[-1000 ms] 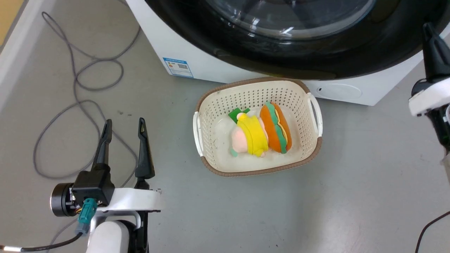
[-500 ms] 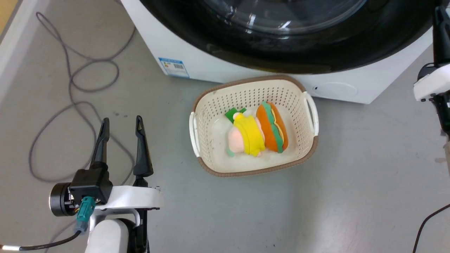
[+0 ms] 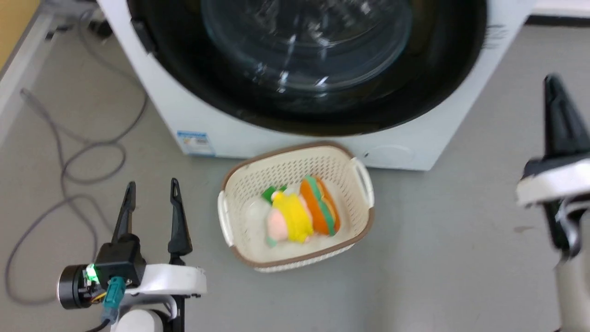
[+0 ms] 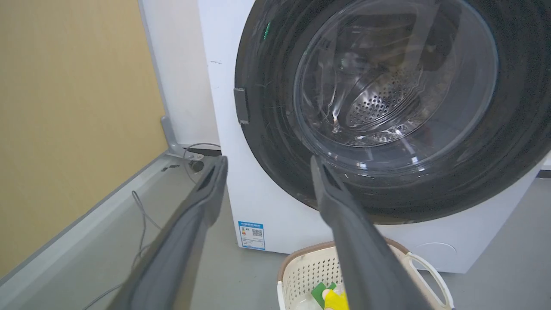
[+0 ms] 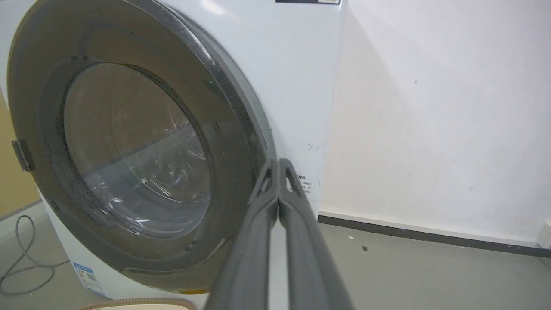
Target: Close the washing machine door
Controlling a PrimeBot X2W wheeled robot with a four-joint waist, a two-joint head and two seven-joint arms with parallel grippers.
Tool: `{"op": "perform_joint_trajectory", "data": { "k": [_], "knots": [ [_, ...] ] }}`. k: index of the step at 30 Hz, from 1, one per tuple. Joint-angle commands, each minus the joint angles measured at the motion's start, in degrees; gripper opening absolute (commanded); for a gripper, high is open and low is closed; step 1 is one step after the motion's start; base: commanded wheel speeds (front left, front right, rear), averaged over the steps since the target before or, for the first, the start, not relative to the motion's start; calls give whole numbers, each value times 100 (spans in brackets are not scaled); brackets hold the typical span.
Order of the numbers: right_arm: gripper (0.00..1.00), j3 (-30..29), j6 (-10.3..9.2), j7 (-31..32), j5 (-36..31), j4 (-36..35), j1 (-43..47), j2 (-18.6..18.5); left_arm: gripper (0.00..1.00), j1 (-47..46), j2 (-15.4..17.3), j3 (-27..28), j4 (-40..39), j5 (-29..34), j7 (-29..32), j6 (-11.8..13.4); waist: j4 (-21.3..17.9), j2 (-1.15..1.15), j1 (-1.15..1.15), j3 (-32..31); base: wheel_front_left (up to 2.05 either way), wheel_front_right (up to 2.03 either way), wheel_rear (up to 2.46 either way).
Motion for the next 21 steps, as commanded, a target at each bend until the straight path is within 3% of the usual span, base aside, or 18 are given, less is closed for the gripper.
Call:
{"op": "perform_joint_trajectory", "data": {
  "k": [1, 6, 7, 8, 9, 21],
  "knots": [
    [0, -1, -5, -25, -49, -117, 228, 106, 100, 89, 3, 25, 12, 22, -25, -6, -259, 0, 0, -286, 0, 0, 0],
    [0, -10, -5, -25, -81, -485, 991, 493, 100, 288, 1, 61, 70, -12, -25, -24, -437, 0, 0, -607, 0, 0, 0],
    [14, -13, -5, -25, -66, -497, 1124, 563, 100, 338, 1, 65, 100, -18, -25, -30, -461, 0, 0, -673, 0, 0, 0],
    [46, -12, -5, -25, -36, -500, 1246, 625, 100, 383, 1, 70, 131, -22, -25, -32, -481, 0, 0, -734, 0, 0, 0],
    [100, -5, -5, -25, -12, -514, 1372, 680, 100, 427, 1, 77, 159, -26, -25, -33, -502, 0, 0, -800, 0, 0, 0],
    [100, 14, -5, -25, 142, -766, 2542, 951, 100, 879, -1, 48, 326, 13, -25, -71, -610, 0, 0, -1281, 0, 0, 0]
  ]
}}
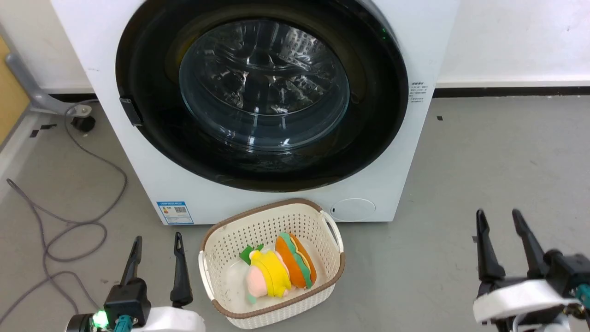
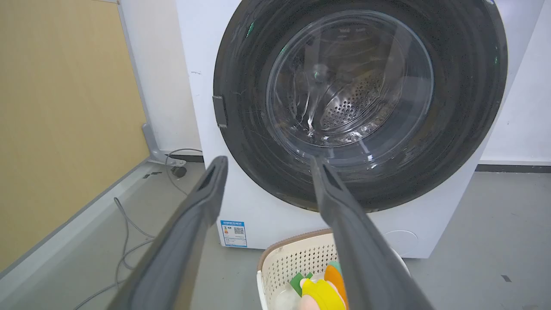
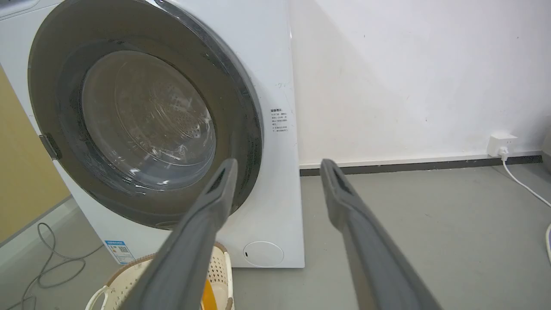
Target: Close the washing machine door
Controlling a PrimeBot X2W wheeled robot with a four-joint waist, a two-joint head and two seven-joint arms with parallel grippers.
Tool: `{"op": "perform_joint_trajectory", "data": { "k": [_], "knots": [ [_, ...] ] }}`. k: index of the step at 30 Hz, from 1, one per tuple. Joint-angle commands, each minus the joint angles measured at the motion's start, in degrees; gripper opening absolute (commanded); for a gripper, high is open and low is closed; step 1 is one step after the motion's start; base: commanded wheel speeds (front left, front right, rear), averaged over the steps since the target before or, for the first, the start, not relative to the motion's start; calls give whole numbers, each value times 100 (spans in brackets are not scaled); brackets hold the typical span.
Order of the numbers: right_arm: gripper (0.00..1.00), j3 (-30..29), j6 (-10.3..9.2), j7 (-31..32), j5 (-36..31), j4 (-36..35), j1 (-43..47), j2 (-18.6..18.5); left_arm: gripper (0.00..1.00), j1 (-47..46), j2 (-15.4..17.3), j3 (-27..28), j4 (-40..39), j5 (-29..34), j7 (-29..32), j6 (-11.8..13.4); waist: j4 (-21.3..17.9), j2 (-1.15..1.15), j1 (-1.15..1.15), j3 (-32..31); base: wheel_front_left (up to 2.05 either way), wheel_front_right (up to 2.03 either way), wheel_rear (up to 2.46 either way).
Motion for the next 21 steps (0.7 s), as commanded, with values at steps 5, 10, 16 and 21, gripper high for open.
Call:
{"op": "perform_joint_trajectory", "data": {
  "k": [5, 10, 16, 21],
  "knots": [
    [100, 75, -5, -25, 121, -131, 397, 42, 100, 143, 2, -53, 29, 42, -25, -35, 19, 0, 0, -64, 0, 0, 0],
    [0, 90, 0, 4, 92, -166, 442, 14, 0, 93, -1, -75, 36, 14, 11, -46, 31, 0, 0, -74, 0, 0, 0],
    [0, 103, 0, 49, 65, -195, 442, 15, 0, 85, -1, -73, 19, 24, 54, -64, 38, 0, 0, -70, 0, 0, 0],
    [0, 124, 0, 108, 28, -233, 444, 16, 0, 76, -1, -70, -4, 36, 113, -88, 48, 0, 0, -65, 0, 0, 0]
  ]
}}
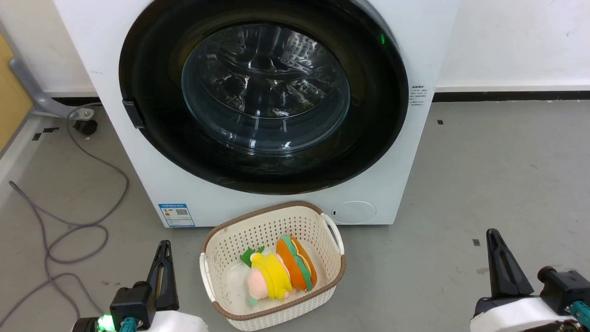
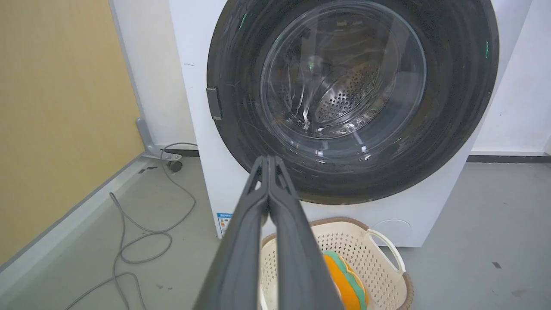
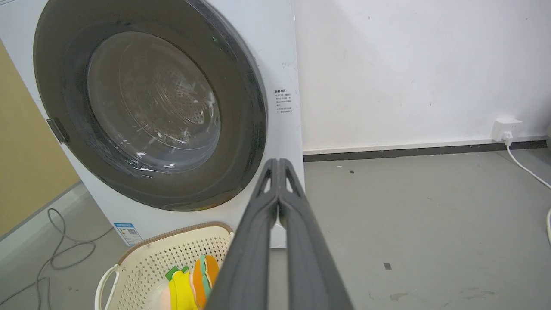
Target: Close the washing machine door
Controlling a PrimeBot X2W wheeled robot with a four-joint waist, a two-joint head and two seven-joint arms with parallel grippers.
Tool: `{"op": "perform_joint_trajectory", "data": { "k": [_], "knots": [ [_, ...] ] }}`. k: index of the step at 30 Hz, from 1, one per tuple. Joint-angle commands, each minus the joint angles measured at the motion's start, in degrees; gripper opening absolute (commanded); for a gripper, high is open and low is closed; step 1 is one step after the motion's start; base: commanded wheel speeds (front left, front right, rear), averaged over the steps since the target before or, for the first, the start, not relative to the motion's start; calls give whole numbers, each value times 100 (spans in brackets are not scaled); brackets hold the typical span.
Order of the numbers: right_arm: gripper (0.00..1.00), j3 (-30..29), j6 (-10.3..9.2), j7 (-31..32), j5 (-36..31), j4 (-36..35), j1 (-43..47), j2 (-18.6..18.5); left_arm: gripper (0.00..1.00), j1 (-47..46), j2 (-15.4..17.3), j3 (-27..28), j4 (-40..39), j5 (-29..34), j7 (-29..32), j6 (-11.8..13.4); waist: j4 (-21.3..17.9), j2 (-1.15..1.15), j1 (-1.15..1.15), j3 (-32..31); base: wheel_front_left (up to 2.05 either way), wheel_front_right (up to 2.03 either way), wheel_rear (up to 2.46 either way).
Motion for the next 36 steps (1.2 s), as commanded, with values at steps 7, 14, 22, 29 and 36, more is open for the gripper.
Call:
{"op": "perform_joint_trajectory", "data": {
  "k": [7, 14, 22, 29, 36],
  "knots": [
    [0, 46, -1, 94, -98, -103, 6, 4, 0, -29, 0, 13, -61, 39, 107, -63, 14, 0, 0, 8, 0, 0, 0],
    [0, 74, -1, 176, -148, -157, 8, 5, 0, -43, 0, 18, -93, 57, 189, -96, 27, 0, 0, 14, 0, 0, 0],
    [0, 107, -1, 271, -207, -218, 11, 7, 0, -59, 0, 23, -129, 77, 282, -134, 42, 0, 0, 22, 0, 0, 0],
    [0, 136, -2, 353, -258, -272, 14, 9, 0, -72, 1, 27, -162, 94, 364, -167, 56, 0, 0, 29, 0, 0, 0],
    [0, 164, -2, 435, -309, -325, 16, 11, 0, -86, 1, 32, -194, 111, 446, -200, 69, 0, 0, 36, 0, 0, 0]
  ]
}}
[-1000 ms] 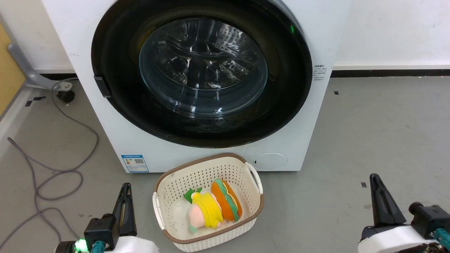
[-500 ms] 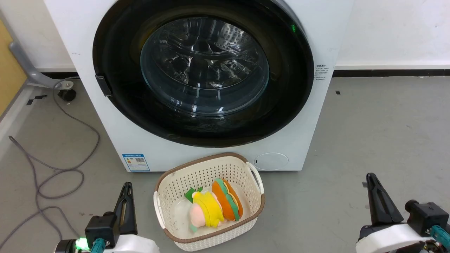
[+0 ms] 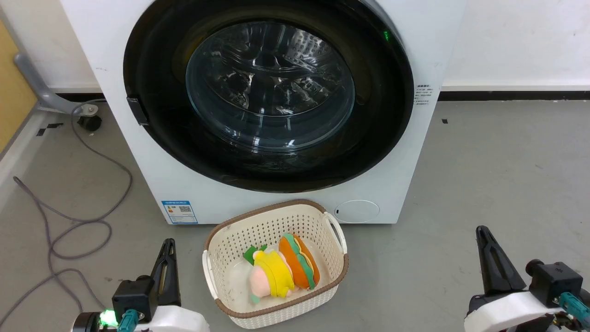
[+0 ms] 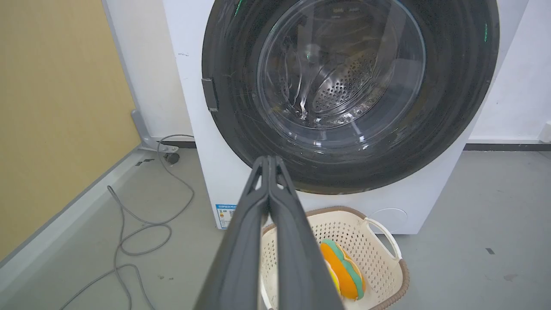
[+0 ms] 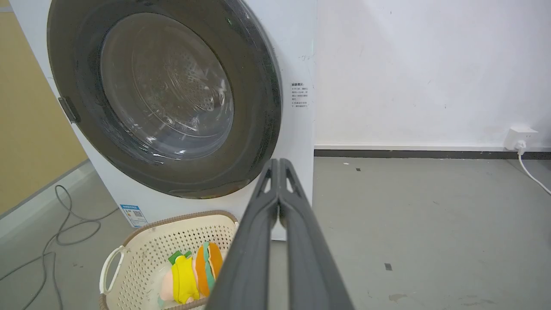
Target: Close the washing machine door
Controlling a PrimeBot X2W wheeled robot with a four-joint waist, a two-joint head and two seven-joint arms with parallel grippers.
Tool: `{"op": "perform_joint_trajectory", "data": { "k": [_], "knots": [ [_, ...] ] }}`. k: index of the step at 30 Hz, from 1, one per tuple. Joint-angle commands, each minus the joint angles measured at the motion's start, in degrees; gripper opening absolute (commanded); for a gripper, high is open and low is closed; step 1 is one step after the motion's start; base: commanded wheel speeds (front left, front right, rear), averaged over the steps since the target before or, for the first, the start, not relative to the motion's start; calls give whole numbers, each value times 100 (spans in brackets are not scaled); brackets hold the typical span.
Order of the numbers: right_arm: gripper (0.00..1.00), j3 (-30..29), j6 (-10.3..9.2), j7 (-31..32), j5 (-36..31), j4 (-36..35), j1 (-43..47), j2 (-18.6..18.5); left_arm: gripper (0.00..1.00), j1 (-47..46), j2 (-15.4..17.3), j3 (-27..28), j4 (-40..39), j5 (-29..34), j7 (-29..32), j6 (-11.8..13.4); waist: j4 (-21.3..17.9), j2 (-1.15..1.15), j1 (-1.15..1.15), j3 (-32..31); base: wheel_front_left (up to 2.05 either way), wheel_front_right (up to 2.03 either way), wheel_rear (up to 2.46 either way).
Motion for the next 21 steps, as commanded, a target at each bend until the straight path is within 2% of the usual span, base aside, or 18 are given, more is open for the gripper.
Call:
{"op": "perform_joint_trajectory", "data": {
  "k": [1, 21],
  "knots": [
    [0, 20, -2, 34, -60, -67, 17, 11, 0, -70, 1, 16, -44, 53, 32, -46, 4, 0, 0, 2, 0, 0, 0],
    [0, 102, -3, 268, -206, -220, 24, 16, 0, -110, 1, 29, -136, 103, 266, -141, 41, 0, 0, 21, 0, 0, 0]
  ]
}}
